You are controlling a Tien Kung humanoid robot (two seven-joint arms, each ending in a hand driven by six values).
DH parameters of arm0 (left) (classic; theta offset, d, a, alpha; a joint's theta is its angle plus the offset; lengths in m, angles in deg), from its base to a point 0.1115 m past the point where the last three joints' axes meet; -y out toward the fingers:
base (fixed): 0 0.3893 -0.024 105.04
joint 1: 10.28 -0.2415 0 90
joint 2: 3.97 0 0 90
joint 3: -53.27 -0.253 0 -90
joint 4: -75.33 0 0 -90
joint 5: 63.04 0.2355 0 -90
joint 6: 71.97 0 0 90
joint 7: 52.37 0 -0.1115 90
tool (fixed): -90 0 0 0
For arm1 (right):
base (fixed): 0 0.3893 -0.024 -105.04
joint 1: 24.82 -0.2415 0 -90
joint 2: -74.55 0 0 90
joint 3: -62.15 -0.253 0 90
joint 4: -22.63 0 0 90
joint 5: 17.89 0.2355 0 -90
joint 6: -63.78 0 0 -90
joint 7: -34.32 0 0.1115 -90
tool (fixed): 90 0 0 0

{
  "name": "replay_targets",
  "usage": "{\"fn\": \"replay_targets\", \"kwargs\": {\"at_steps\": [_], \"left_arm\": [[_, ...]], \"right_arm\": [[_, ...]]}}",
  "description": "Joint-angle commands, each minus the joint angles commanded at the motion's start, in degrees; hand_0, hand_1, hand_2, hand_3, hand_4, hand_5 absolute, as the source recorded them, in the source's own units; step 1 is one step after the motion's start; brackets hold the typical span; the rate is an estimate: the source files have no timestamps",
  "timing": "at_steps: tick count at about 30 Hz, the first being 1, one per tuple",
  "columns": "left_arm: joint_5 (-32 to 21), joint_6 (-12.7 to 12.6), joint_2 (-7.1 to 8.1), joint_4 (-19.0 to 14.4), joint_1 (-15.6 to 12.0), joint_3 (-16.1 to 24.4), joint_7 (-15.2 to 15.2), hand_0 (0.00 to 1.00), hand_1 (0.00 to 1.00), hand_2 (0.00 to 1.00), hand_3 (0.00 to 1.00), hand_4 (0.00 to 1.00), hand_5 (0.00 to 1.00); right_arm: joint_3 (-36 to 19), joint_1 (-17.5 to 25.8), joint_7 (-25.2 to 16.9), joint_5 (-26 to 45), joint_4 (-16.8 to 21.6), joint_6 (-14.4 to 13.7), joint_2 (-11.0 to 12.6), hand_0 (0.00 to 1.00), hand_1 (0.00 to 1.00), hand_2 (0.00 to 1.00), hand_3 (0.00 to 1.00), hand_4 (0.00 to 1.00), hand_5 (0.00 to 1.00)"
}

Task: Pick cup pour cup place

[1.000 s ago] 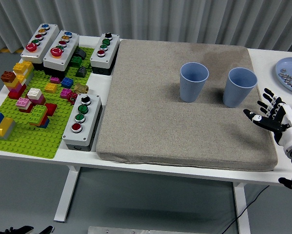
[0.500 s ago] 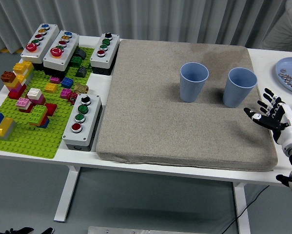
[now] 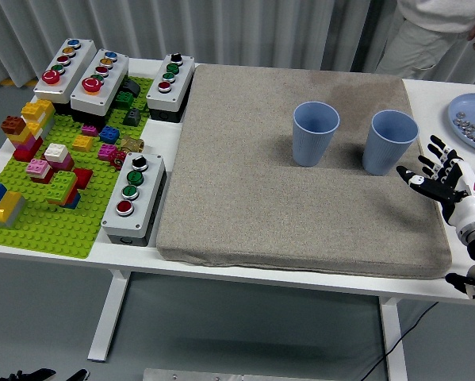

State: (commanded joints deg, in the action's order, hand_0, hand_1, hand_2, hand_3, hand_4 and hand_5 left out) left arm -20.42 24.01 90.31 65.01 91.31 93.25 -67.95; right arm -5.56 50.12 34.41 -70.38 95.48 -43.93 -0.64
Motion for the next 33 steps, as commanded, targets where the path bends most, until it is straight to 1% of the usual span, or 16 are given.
{"fn": "replay_targets", "kwargs": {"at_steps": [4,13,18,19,30,31,33], "left_arm": [[-0.14,0.12,0.03,0.0,0.22,-0.24,-0.03,0.768,0.764,0.815,0.687,0.502,0.998],[-0.69,0.18,-0.02,0.0,0.42,-0.71,-0.05,0.768,0.764,0.815,0.686,0.502,0.998],[-0.88,0.17,-0.02,0.0,0.52,-0.88,0.01,0.768,0.764,0.815,0.686,0.502,0.998],[-0.9,0.17,-0.02,0.0,0.55,-0.9,0.02,0.768,0.764,0.815,0.686,0.503,0.998],[-1.11,0.18,0.0,0.0,0.67,-1.12,0.06,0.768,0.764,0.815,0.686,0.504,0.998],[-1.16,0.18,0.01,0.0,0.67,-1.18,0.09,0.768,0.764,0.815,0.687,0.504,0.998],[-1.2,0.17,0.01,0.0,0.71,-1.22,0.1,0.768,0.764,0.815,0.687,0.504,0.998]], "right_arm": [[0.54,-0.72,-0.08,0.23,-0.9,0.14,-0.36,0.941,0.878,0.967,0.925,0.856,0.173],[1.71,-2.34,-0.2,-0.04,-4.4,0.72,-1.28,0.941,0.879,0.97,0.925,0.853,0.167],[2.03,-3.35,-0.16,0.2,-5.35,0.88,-1.32,0.941,0.879,0.97,0.925,0.853,0.167],[2.03,-3.53,-0.12,0.23,-5.45,0.91,-1.31,0.941,0.88,0.969,0.924,0.851,0.18],[2.49,-4.48,-0.03,0.45,-6.3,1.04,-1.64,0.941,0.88,0.967,0.924,0.85,0.18],[2.57,-4.63,-0.03,0.3,-6.45,0.98,-1.74,0.975,0.895,0.971,0.924,0.852,0.186],[2.62,-4.78,-0.05,0.23,-6.56,0.95,-1.77,0.975,0.895,0.971,0.924,0.852,0.186]]}}
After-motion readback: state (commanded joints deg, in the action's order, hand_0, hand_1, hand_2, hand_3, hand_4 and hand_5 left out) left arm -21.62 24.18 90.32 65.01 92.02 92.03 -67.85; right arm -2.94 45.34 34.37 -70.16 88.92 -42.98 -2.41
